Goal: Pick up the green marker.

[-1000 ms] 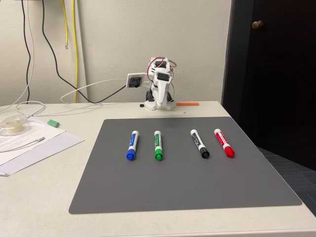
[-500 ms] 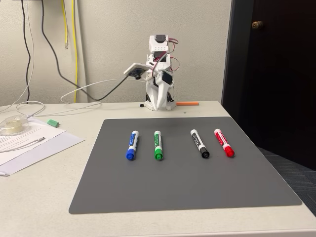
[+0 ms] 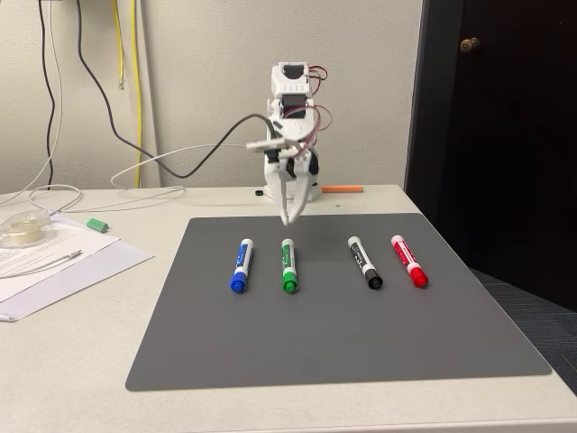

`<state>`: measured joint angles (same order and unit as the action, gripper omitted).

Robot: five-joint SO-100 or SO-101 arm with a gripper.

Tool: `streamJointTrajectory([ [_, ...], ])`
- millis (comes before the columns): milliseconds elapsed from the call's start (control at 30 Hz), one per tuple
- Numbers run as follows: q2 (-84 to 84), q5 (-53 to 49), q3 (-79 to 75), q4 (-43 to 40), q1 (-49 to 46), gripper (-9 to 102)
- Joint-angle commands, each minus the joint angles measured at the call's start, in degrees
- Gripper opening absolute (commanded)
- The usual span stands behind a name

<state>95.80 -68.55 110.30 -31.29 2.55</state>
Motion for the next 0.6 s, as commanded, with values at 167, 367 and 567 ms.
streamJointTrajectory([
  [167,-8.09,-6.06,-9.40,-3.52,-0.53,6],
  [367,-15.56,-12.13,-19.86,-17.31,-0.88,16],
  [567,-18.11,-14.94,-22.50,-20.92,-1.32,20],
])
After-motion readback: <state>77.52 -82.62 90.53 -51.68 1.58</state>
